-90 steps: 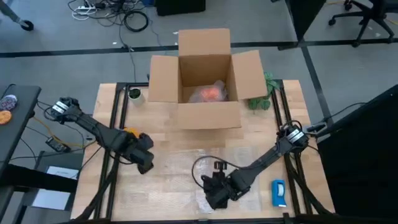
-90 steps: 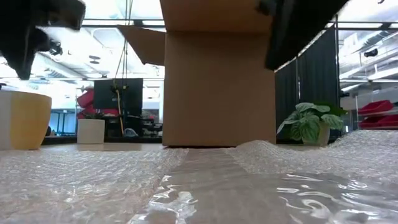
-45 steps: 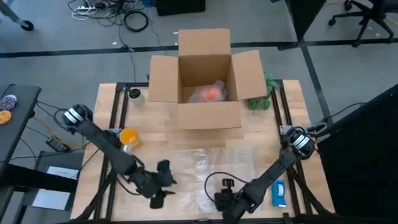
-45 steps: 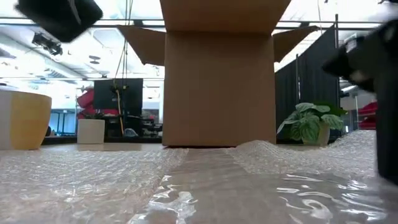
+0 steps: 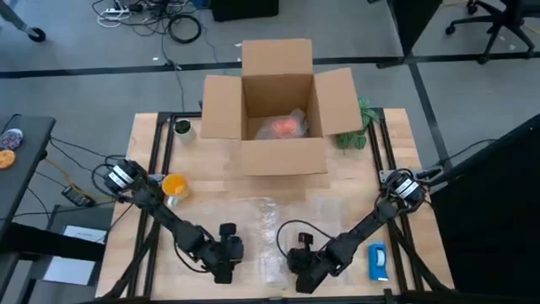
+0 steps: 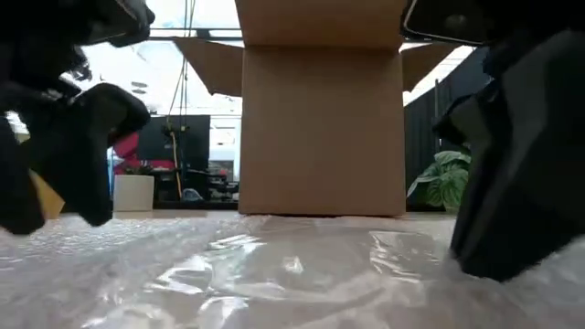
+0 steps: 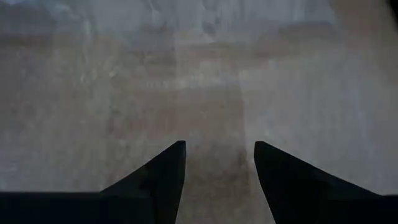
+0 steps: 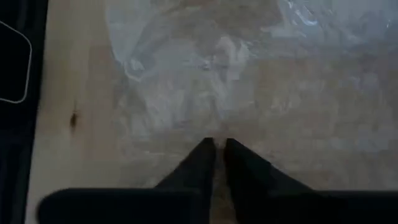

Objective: Wrap mug
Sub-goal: Wrap the yellow mug with the bubble wrap

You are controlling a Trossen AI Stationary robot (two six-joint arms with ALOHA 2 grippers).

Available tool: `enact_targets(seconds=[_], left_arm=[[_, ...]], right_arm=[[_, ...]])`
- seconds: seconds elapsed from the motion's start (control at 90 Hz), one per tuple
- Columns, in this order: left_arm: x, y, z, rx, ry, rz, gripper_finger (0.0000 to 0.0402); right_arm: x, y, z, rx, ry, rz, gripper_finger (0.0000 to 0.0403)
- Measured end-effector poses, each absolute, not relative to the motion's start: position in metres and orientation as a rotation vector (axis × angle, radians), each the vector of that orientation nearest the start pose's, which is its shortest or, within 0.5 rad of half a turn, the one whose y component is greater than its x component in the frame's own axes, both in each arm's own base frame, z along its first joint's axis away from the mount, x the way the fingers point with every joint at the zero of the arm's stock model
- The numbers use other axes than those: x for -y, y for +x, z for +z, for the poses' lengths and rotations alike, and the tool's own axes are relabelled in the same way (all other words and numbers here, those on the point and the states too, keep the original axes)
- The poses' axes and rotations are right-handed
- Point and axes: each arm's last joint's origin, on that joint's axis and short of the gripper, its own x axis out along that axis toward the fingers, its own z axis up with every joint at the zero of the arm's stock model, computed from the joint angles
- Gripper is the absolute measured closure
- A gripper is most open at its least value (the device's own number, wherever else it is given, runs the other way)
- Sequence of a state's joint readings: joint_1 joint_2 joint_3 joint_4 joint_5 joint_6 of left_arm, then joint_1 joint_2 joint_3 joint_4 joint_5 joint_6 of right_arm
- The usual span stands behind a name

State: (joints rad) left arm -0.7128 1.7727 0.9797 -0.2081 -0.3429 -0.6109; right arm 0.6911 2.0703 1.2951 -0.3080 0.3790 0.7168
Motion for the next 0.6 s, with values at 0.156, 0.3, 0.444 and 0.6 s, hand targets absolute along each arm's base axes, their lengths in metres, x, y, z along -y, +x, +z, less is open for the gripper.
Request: enact_targets(seconds=[0.156, 0.3, 0.444, 0.6], left_arm=[[0.226, 0.272, 0.183, -0.858, -0.047, -0.114, 0.0225], [0.233, 0.275, 0.210, -0.867, 0.029, -0.133, 0.0225], [0.239, 0.280, 0.229, -0.801, 0.071, -0.142, 0.0225], [0.244, 0.278, 0.235, -0.786, 0.079, -0.165, 0.0225]], right_arm=[[-0.250, 0.332, 0.138, -0.958, 0.105, -0.016, 0.0401], [-0.235, 0.345, 0.173, -0.909, 0.284, -0.046, 0.0402], [-0.202, 0.357, 0.196, -0.877, 0.508, -0.174, 0.0403], [-0.182, 0.362, 0.228, -0.845, 0.646, -0.087, 0.0403]])
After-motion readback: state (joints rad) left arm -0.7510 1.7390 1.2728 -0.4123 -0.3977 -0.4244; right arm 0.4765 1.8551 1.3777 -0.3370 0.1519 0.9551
